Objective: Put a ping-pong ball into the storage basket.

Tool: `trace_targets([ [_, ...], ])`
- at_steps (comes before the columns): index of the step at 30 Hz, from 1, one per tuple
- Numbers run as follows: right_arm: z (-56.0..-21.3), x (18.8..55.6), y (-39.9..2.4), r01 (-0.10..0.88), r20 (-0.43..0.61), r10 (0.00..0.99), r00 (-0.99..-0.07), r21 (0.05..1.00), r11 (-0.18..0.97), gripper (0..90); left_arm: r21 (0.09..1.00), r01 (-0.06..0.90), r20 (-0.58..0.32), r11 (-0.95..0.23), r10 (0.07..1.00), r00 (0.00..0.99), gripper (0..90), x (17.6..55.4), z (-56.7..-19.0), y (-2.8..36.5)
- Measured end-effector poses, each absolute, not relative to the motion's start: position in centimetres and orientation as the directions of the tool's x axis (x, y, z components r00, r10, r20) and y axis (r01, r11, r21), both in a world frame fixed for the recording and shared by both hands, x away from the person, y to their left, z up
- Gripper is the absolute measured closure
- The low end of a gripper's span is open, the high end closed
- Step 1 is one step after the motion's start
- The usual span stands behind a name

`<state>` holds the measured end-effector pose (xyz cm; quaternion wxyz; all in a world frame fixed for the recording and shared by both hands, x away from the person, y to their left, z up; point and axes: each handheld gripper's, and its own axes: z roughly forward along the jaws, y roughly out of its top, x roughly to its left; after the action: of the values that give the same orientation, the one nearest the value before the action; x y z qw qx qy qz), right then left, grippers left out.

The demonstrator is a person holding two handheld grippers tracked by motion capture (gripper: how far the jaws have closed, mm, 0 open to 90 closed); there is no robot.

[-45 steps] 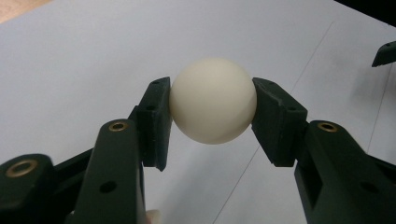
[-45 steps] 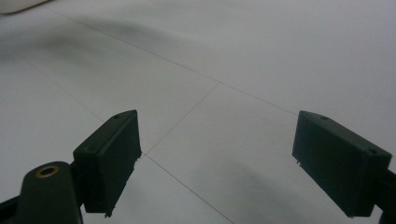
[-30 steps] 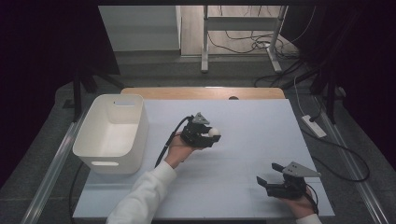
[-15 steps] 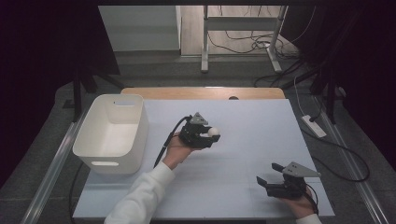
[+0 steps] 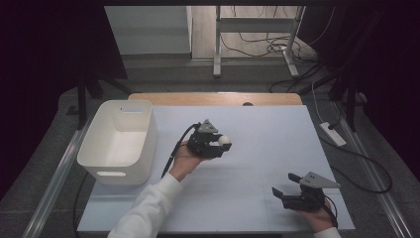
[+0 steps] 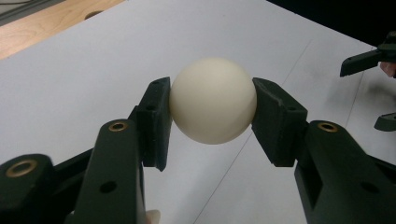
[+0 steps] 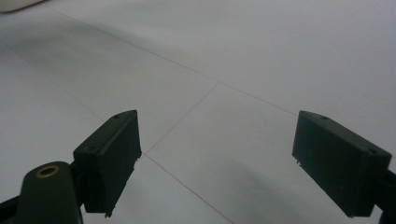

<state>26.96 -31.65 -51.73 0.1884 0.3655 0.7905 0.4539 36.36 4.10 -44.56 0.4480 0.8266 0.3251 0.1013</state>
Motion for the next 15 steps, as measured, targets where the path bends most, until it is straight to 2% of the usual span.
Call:
trace_targets([
  [15, -51.7, 27.0, -31.6, 0.408, 0.034, 0.749, -0.662, 0.854, 0.322, 15.5, 0.819, 0.435, -0.113, -0.375, 0.637, 0.762, 50.7, 35.6, -44.0, 5.4],
])
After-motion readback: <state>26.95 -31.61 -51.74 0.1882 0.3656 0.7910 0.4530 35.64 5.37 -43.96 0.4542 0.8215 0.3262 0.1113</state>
